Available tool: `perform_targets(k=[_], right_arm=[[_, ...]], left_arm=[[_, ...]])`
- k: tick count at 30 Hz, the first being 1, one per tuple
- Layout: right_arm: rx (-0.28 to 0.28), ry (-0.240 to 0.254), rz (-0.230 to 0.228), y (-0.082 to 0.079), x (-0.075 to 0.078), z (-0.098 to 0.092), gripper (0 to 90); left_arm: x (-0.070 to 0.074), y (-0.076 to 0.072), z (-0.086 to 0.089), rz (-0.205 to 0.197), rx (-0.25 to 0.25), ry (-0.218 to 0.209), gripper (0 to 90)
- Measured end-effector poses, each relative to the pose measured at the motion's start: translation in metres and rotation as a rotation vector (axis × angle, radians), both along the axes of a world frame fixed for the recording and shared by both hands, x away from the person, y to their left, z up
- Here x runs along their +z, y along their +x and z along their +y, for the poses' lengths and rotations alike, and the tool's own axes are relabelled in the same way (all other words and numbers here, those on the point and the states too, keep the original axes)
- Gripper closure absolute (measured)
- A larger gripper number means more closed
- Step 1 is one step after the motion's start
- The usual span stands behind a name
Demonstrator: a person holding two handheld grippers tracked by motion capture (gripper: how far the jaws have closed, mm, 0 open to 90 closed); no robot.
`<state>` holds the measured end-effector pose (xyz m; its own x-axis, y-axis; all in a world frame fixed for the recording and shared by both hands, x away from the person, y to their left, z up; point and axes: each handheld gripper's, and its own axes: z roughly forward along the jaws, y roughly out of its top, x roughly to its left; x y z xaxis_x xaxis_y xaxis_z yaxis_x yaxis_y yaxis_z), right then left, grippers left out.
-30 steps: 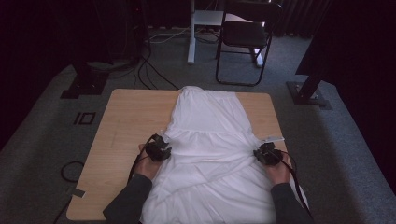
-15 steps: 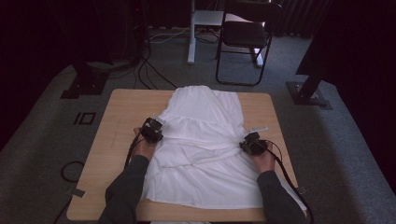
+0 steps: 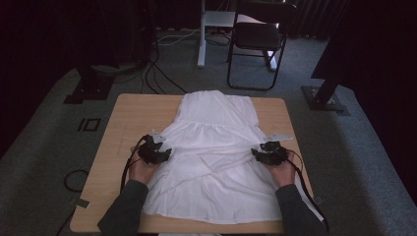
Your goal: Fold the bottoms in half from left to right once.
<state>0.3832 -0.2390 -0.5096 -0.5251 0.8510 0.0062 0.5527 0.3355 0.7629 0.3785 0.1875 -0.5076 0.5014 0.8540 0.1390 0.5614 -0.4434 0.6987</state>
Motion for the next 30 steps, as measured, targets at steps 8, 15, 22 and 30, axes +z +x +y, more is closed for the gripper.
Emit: perform_targets(k=[8,15,22,30], right_arm=[[0.225,0.089,-0.01,-0.03,0.004,0.066,48.3],[0.268,0.079,0.005,-0.031,-0.005,0.105,33.3],[0.246,0.005,0.047,-0.024,-0.02,0.115,79.1],[0.195,0.095,-0.034,-0.047,0.01,0.044,86.9]], left_arm=[[0.007,-0.046,0.015,-0.032,-0.019,-0.033,47.2],[-0.005,-0.082,0.031,-0.001,-0.007,-0.098,46.9],[-0.026,-0.104,0.028,0.08,-0.065,-0.132,46.3],[-0.031,-0.113,0.026,0.116,-0.084,-0.176,47.7]])
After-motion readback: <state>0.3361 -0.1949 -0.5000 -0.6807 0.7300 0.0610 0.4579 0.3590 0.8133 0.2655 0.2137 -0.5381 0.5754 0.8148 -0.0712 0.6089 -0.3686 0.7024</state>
